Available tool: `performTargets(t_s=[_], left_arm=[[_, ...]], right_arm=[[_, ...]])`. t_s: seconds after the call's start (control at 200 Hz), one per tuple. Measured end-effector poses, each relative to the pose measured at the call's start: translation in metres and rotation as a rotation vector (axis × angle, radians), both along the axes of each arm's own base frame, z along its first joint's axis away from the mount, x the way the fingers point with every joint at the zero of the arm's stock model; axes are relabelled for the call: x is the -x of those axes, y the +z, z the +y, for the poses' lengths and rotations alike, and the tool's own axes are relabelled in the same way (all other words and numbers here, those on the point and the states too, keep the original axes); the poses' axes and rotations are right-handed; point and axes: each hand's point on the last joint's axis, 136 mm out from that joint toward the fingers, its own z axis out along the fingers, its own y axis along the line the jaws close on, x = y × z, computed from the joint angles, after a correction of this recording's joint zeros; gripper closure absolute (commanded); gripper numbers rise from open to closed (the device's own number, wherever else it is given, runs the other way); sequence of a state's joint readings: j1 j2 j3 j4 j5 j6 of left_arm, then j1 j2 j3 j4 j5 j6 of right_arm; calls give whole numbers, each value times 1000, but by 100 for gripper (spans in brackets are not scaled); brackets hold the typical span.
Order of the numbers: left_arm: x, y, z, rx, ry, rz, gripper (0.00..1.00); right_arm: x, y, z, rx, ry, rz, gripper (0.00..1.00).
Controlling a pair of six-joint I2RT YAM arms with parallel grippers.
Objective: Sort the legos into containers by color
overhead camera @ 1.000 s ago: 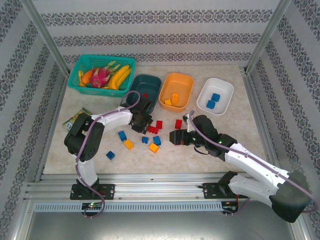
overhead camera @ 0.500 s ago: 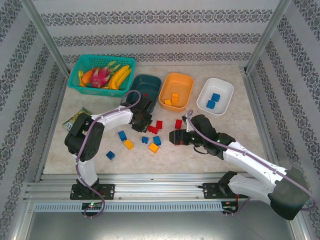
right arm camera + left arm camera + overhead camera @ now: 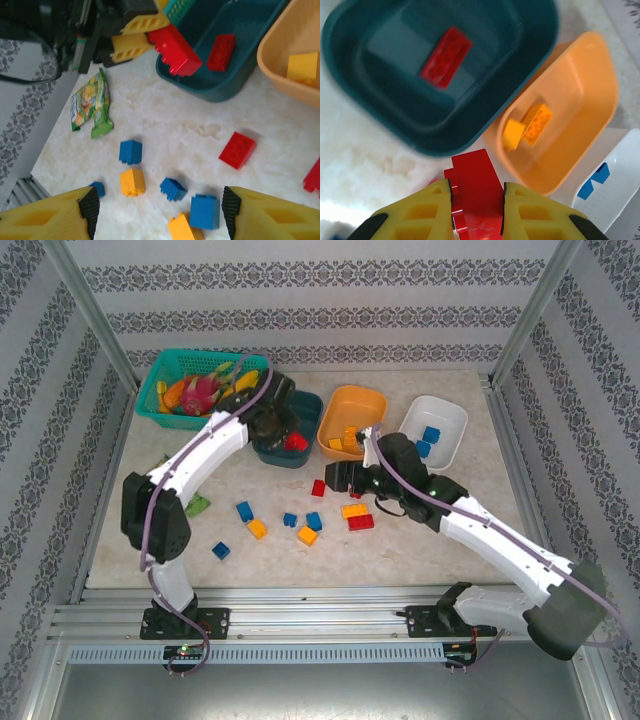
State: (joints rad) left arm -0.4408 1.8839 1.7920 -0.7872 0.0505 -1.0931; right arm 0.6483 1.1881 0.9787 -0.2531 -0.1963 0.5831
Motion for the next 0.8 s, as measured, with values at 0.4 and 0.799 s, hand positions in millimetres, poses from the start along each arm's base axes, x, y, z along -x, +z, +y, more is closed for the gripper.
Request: performTargets(t_s=[0.4,0.799], left_arm=[[-87,-91,-10,-238,-402,12,89],[-86,-117,-17,-260,-525,43,59]], right_arm=[[-48,12,-2,-38,-94,27,32],[-44,0,-5,-41,-117,75,31]])
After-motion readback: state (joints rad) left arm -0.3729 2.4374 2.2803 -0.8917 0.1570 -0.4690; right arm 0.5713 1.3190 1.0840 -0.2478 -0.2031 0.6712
